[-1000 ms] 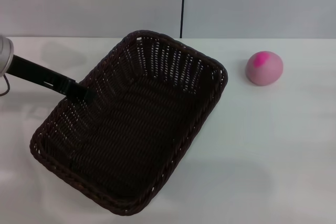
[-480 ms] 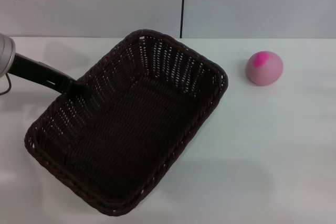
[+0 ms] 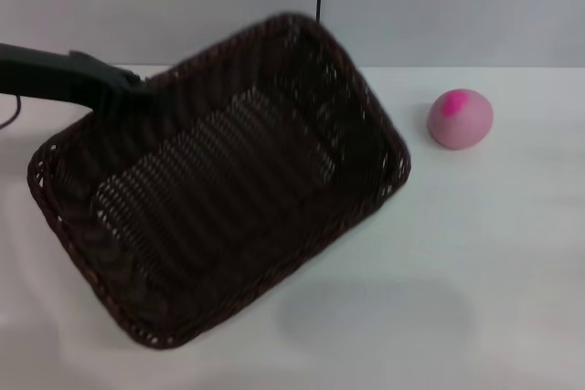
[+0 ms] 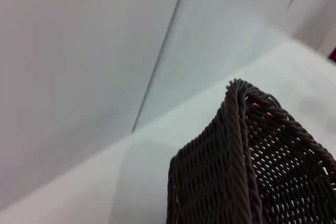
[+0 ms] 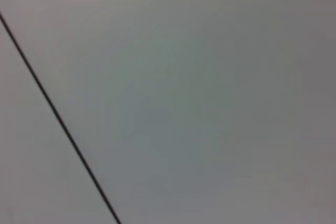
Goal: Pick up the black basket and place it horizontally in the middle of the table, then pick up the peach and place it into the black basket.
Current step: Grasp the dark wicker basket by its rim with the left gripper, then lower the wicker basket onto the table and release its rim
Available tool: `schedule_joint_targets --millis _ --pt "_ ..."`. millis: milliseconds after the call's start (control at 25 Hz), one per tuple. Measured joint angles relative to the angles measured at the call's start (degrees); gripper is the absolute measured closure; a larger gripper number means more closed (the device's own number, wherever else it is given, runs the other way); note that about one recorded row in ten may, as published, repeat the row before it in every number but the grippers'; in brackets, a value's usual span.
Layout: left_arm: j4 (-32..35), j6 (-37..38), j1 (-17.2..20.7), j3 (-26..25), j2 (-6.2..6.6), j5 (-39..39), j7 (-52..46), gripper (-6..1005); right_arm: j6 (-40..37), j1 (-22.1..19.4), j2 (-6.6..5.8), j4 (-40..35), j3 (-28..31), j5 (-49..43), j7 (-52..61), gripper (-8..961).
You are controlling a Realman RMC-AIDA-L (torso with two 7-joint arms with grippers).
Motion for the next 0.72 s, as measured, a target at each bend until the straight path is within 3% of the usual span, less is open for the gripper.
schedule_joint_targets --millis 240,400,520,720 --pt "-0.2 1.0 1.5 -1.7 1.34 -7.6 1.8 809 -0.9 -0.6 -0.01 -0.2 -0.4 -3.0 0.0 393" --pt "-0.4 1.5 1.7 -1.7 1.64 -8.7 2.1 805 -0.9 -0.5 -0.06 -0.2 -0.4 -3.2 0.1 394" --pt "-1.0 5.7 1.6 -1.7 2.77 -12.7 4.7 801 -0.9 -0.3 -0.07 -0.2 -0.4 -3.3 0.1 395" --pt "-4.1 12.2 -1.9 -1.0 3.34 -13.9 8.5 796 -0.9 -0.2 -0.09 -0.2 -0.4 -3.3 0.1 396"
